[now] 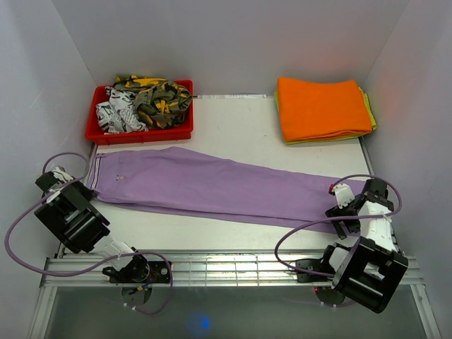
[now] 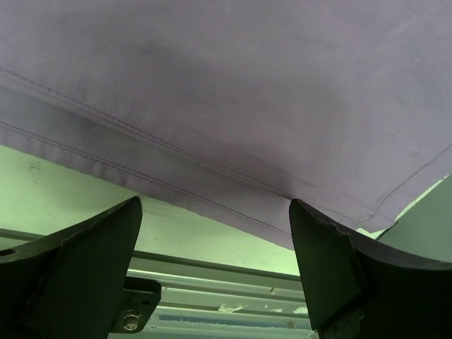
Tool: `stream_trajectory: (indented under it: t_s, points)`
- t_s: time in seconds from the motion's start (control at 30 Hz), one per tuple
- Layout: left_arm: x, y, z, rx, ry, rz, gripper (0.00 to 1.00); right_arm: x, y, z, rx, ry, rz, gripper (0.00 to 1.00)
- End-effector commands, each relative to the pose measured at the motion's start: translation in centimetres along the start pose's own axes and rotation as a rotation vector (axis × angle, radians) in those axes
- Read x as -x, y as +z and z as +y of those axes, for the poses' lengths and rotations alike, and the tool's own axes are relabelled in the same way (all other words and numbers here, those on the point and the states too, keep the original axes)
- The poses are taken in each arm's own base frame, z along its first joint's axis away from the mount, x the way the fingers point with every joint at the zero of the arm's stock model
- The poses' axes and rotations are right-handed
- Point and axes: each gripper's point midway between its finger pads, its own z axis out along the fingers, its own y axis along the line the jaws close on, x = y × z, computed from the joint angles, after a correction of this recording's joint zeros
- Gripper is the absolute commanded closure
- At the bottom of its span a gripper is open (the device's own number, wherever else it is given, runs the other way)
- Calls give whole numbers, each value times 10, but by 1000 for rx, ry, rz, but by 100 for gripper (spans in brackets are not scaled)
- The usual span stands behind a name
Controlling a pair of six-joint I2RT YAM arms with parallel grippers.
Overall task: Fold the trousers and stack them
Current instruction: Fold the trousers
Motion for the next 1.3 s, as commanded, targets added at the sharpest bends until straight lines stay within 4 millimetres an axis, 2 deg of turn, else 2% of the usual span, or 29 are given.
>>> stream_trajectory:
  t_s: [0.0, 0.2, 0.37, 0.5, 0.87, 0.97, 1.27]
  points:
    - [-9, -6, 13, 76, -7, 48, 100, -5, 3, -14, -70, -47, 27, 10]
    - [-3, -9, 15, 88, 19, 38, 100, -4, 8, -32, -132, -51, 47, 10]
    - [18, -14, 14, 91, 70, 9, 100, 1, 8, -43, -149, -47, 48, 10]
    - [31, -18, 13, 95, 115, -16, 100, 2, 10, -45, -145, -47, 50, 10]
    - [43, -21, 19, 106, 175, -51, 100, 0, 11, -46, -146, -45, 65, 10]
    - [51, -23, 14, 79, 174, -66, 100, -1, 11, -45, -149, -43, 70, 10]
    - [69, -38, -22, -80, 171, -102, 100, -8, 16, -40, -144, -25, 87, 10]
